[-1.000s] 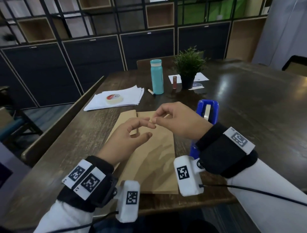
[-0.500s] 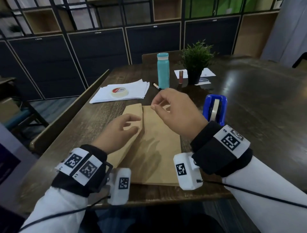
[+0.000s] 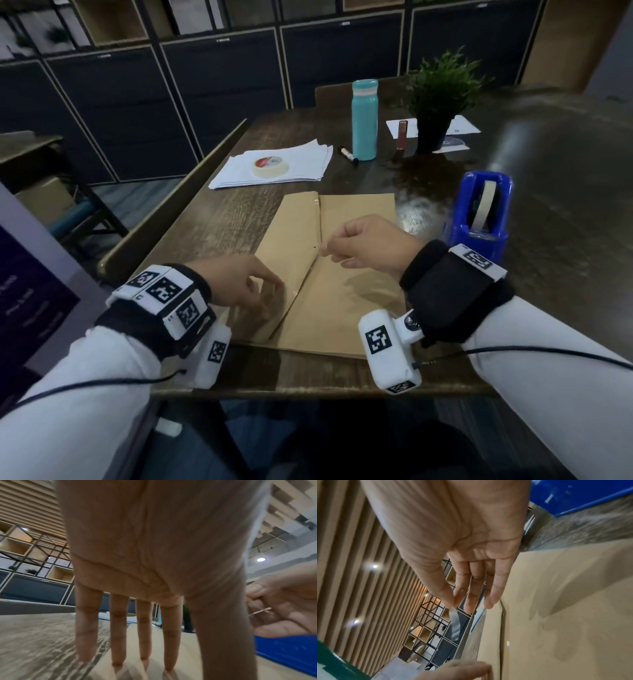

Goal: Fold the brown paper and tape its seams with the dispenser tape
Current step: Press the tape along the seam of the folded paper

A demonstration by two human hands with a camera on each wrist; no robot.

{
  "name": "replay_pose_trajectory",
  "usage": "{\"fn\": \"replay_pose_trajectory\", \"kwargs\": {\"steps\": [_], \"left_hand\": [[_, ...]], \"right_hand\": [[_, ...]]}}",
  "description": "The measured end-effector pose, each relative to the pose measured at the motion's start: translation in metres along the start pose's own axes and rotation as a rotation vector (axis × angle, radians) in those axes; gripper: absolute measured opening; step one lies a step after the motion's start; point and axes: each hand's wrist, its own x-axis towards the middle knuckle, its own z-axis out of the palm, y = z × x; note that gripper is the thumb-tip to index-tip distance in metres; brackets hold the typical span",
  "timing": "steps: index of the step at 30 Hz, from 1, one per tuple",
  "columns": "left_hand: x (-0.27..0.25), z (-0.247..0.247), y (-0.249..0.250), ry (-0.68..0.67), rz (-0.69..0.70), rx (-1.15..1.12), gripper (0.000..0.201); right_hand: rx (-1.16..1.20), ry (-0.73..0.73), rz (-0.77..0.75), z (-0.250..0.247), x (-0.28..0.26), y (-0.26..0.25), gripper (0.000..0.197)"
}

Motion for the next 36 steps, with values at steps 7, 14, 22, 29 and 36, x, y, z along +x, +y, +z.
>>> {"fn": "replay_pose_trajectory", "kwargs": {"steps": [7, 14, 22, 29, 36], "left_hand": [[0.007, 0.005, 0.012, 0.008, 0.036, 0.082, 0.078], [0.015, 0.012, 0.017, 0.017, 0.005, 0.147, 0.078], [0.012, 0.011, 0.011, 0.011, 0.025, 0.136, 0.082], [0.011, 0.013, 0.006, 0.001, 0.017, 0.164, 0.083], [0.011, 0.013, 0.007, -0.015, 0.017, 0.158, 0.087]], "right_hand": [[0.016, -0.118, 0.096, 0.015, 0.004, 0.01, 0.01], [-0.162, -0.163, 0.149, 0.027, 0.006, 0.018, 0.012], [-0.218, -0.19, 0.164, 0.035, 0.005, 0.021, 0.018], [-0.257, -0.202, 0.15, 0.039, 0.008, 0.022, 0.013], [-0.298, -0.191, 0.157, 0.041, 0.011, 0.023, 0.04]]}}
